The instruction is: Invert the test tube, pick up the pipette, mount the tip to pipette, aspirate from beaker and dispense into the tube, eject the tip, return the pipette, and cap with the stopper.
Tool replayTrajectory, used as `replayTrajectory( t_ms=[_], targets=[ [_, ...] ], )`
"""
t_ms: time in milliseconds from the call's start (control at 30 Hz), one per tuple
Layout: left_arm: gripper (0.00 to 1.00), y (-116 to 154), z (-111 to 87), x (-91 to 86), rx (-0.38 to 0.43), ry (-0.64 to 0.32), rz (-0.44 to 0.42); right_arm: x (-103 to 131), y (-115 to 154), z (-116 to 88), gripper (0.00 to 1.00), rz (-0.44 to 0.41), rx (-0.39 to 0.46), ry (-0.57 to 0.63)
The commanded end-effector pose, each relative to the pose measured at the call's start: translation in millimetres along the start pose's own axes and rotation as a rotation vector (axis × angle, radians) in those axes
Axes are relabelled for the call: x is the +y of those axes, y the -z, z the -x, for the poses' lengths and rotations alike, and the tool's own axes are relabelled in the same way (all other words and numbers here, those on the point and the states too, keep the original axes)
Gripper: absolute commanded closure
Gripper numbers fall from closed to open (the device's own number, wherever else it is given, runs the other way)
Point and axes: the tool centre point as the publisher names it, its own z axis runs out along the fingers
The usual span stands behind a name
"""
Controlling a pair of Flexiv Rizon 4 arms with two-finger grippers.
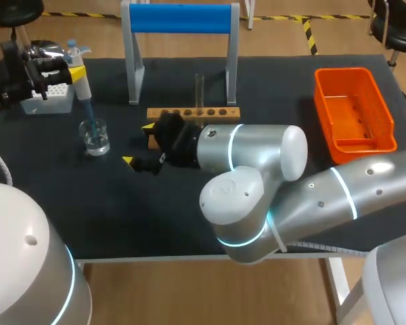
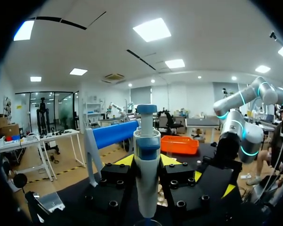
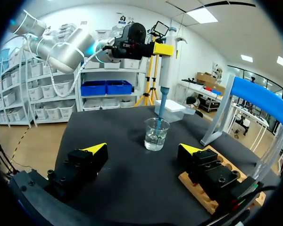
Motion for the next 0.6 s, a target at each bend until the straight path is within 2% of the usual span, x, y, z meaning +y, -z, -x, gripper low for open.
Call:
replayTrajectory(
  t_ms=[33,600],
  targets=[
    [1.0,-0.4,-0.7,0.4,-0.002,0.0,0.001,0.9,1.0,-0.1,0.0,-0.005,0.0,0.0],
    [1.0,3.3,-0.1,2.0,-0.009,0.016,0.001,0.9,1.0,-0.1,0.0,-0.005,0.0,0.0]
  ],
)
